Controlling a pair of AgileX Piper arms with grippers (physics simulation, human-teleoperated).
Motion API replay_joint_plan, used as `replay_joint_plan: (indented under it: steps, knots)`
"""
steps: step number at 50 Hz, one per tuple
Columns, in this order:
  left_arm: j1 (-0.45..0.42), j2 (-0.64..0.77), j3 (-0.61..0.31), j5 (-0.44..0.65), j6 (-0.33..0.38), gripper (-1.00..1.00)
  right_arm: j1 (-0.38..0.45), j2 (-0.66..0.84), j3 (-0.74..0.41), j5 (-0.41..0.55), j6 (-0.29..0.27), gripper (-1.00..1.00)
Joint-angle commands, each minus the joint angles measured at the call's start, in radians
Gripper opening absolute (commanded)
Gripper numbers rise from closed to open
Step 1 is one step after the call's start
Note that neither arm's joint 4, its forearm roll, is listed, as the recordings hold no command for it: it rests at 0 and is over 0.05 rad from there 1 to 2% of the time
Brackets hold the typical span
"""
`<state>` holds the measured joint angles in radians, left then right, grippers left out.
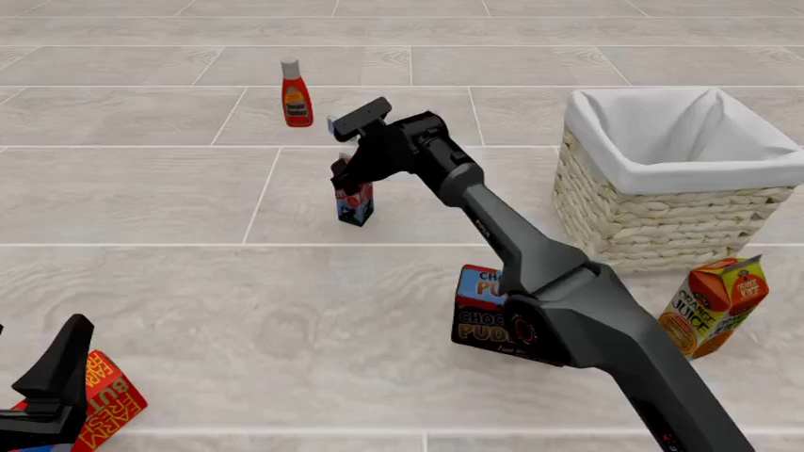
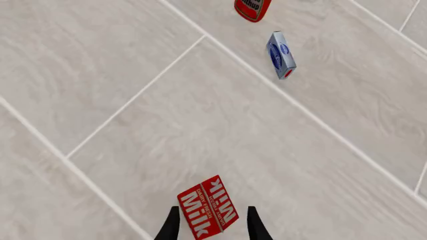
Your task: Pick the milk and place it in the basket.
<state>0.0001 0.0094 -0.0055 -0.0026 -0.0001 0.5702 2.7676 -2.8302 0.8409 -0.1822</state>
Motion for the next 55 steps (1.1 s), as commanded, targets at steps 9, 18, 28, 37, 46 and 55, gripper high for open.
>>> replay_joint_plan:
  steps: [9,18,28,37,46,55]
  knots:
    - [0.0,0.0,0.0,0.0,0.0,1.0,-0.001,0.045,0.0,-0.016,0.019,1.0]
    - [0.0,0.0,0.0,0.0,0.0,1.0,-0.006,0.032,0.0,-0.03,0.003,-1.0]
    - [0.0,0.0,0.0,0.0,0.0,1.0,-0.002,0.014,0.0,-0.023,-0.005,-1.0]
    - [0.0,0.0,0.0,0.0,0.0,1.0,-0.002,-0.031,0.0,-0.017,-0.021,-1.0]
    - [0.0,0.0,0.0,0.0,0.0,1.0,-0.022,-0.072,0.0,-0.011,-0.039,-1.0]
    - [0.0,0.0,0.0,0.0,0.0,1.0,-0.015,-0.117,0.0,0.002,-0.032,-1.0]
